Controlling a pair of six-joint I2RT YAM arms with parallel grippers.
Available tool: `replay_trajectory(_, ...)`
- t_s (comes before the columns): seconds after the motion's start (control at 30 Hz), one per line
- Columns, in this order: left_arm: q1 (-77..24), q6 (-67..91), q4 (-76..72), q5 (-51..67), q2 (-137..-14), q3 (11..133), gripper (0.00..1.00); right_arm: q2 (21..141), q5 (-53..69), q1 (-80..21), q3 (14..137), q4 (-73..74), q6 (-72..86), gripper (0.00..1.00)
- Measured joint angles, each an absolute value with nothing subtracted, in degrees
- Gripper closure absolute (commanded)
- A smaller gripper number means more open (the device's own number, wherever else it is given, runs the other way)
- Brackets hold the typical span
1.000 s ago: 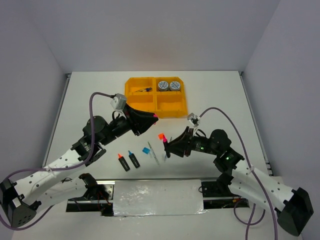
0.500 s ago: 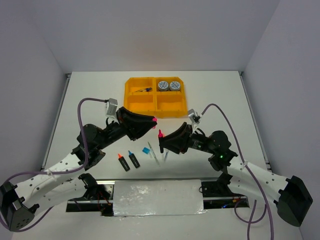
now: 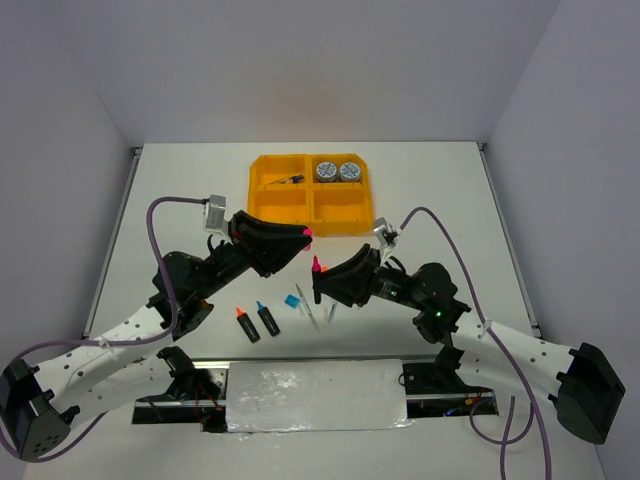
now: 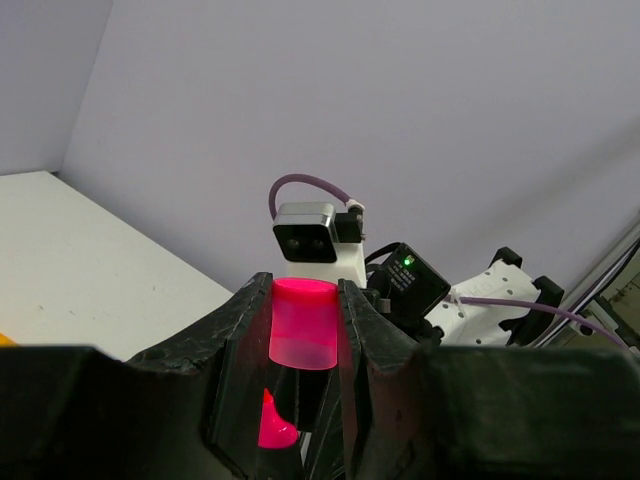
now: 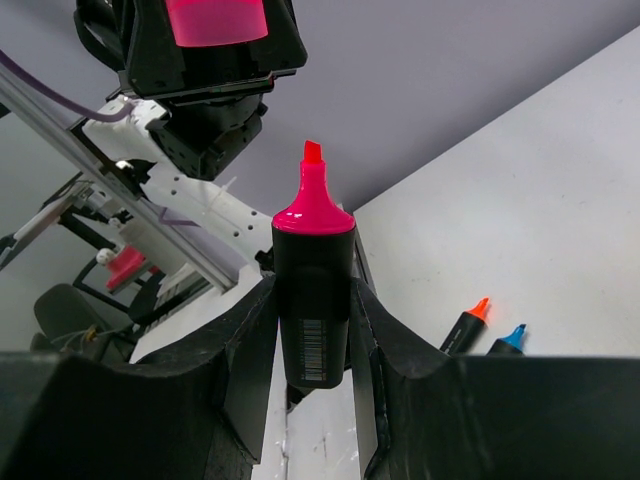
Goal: Sort the stationery into containers
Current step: Close the pen cap on the pen.
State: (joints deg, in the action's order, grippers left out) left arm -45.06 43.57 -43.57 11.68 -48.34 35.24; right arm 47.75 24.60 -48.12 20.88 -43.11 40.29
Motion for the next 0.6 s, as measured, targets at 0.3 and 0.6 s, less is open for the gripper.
replay_trajectory(0.3,-46.1,45.2,-47.2,11.6,-49.4,33.5,1.00,49.8,24.1,-50.1,22.3,-44.1,40.9,0.85)
replay_trajectory(0.6,-47.0,44.9,-47.9,10.6,-49.4,32.8,1.00,49.6,22.7,-52.3,23.7,-44.3,40.5,0.85)
